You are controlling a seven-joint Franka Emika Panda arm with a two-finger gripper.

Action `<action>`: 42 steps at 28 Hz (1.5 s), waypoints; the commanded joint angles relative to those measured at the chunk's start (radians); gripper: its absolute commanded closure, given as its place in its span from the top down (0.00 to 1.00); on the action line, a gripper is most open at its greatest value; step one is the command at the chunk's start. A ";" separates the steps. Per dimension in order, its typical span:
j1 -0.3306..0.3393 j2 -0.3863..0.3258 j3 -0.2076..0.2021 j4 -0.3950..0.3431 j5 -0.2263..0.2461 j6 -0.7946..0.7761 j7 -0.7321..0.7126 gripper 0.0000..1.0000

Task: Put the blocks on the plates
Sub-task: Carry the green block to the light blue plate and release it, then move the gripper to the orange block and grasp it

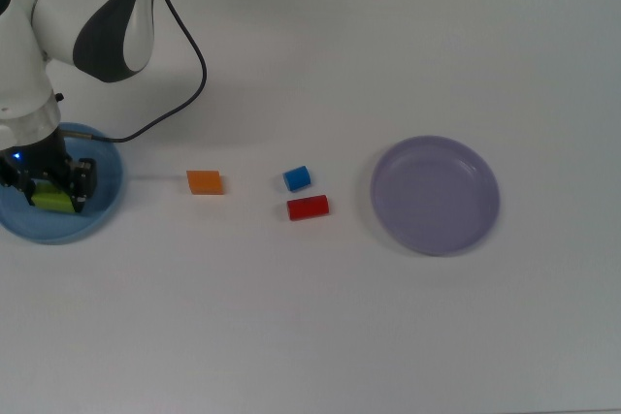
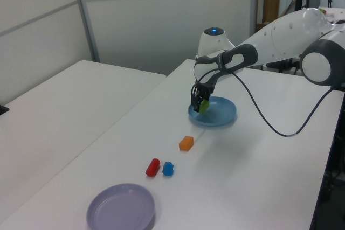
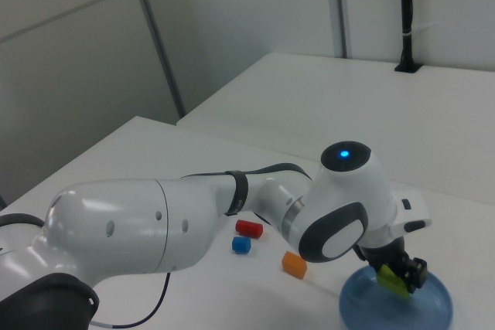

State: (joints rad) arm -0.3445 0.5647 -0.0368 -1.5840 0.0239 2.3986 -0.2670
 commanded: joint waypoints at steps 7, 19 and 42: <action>0.007 0.000 0.002 -0.004 -0.044 0.025 -0.017 1.00; 0.062 -0.087 0.021 -0.040 -0.033 -0.054 0.021 1.00; 0.246 -0.129 0.021 -0.183 -0.044 -0.225 0.204 0.88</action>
State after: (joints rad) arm -0.1093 0.4358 -0.0037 -1.7415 -0.0088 2.1572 -0.0798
